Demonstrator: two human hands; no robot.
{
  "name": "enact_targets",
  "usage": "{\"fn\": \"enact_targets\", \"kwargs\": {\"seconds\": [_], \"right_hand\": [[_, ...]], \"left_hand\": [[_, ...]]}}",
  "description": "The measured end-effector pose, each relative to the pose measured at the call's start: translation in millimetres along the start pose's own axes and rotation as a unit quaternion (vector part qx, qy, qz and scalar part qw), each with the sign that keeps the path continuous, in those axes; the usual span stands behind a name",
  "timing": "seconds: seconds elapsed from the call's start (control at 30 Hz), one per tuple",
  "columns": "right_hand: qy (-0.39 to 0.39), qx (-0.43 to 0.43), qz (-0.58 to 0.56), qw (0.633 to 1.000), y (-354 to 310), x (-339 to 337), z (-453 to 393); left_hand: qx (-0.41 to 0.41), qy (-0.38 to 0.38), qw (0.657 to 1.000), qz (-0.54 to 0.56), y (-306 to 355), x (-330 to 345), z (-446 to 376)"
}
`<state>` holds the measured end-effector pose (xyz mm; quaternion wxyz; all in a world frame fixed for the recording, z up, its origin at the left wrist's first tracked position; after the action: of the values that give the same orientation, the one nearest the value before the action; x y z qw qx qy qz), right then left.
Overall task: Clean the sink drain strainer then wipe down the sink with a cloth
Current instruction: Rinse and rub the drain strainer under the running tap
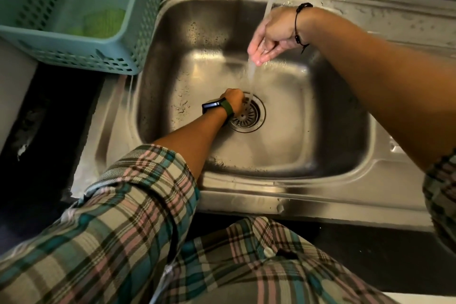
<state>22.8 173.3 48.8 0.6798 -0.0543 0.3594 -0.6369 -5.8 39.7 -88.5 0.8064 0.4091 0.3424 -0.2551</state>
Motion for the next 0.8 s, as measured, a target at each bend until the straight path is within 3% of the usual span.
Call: {"fn": "enact_targets", "kwargs": {"seconds": [0.1, 0.17, 0.3, 0.4, 0.47, 0.57, 0.7, 0.8], "right_hand": [[-0.019, -0.004, 0.001, 1.000, -2, 2, 1], [-0.004, -0.012, -0.010, 1.000, -3, 2, 1], [-0.051, -0.023, -0.029, 0.998, -5, -1, 6], [0.030, -0.040, -0.059, 0.997, -11, -9, 10], [0.009, -0.061, -0.089, 0.994, -15, -15, 13], [-0.023, -0.093, -0.063, 0.993, -20, -17, 24], [0.008, -0.135, -0.101, 0.986, -25, -20, 31], [0.082, -0.190, -0.130, 0.970, -29, -22, 36]], "left_hand": [[0.004, 0.026, 0.998, 0.053, -2, 0, 1], [-0.032, 0.073, 0.983, 0.163, -6, -5, 0], [-0.107, 0.107, 0.913, 0.380, -5, -23, -2], [-0.108, 0.117, 0.867, 0.472, 8, -44, -3], [-0.086, 0.114, 0.844, 0.517, 17, -59, -4], [-0.044, 0.105, 0.862, 0.494, 31, -80, -1], [-0.008, 0.072, 0.838, 0.541, 44, -100, 3], [0.004, 0.075, 0.851, 0.519, 53, -121, 3]]}}
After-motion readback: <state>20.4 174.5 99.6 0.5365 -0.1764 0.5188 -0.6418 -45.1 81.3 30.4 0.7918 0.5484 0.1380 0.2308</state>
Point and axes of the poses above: each hand's wrist, its own z-axis away from the middle knuckle, its own x-axis out of the palm, y = z × x, the point moved 1 cm from there along -z, towards the middle knuckle, and after that the axes turned 4 degrees about x, right-handed, at the moved point
